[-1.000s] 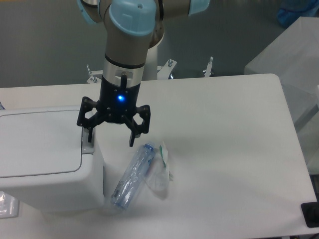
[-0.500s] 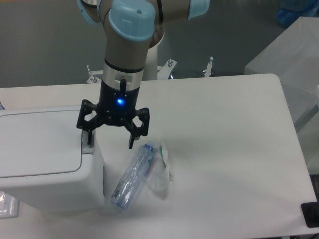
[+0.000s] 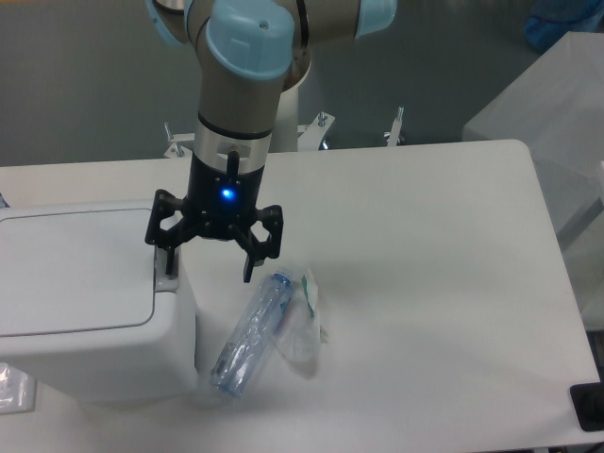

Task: Open the trash can
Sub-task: 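Push the lid edge with the gripper to flip the lid open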

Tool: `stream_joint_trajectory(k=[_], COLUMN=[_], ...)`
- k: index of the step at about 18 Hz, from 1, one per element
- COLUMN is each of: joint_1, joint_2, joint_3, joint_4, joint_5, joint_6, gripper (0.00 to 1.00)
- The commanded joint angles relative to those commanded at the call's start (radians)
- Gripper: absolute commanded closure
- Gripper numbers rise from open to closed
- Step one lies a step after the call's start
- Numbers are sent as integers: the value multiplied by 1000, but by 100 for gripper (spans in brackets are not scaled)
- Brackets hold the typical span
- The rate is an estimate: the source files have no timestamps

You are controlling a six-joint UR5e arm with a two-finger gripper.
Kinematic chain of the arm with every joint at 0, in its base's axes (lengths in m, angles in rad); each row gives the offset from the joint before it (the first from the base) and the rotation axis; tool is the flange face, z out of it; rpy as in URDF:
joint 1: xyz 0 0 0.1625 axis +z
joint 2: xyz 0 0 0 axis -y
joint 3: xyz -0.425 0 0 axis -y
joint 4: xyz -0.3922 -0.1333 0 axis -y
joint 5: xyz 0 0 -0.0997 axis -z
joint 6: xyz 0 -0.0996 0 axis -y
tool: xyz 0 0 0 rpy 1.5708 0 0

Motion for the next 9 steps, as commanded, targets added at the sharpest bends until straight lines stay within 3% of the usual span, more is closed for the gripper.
stream_joint_trajectory(k=[9], joint_1=[0], joint_2=[-2], joint_3=[-5], joint_4=[0], joint_5=[0], joint_6=[2], gripper=[0])
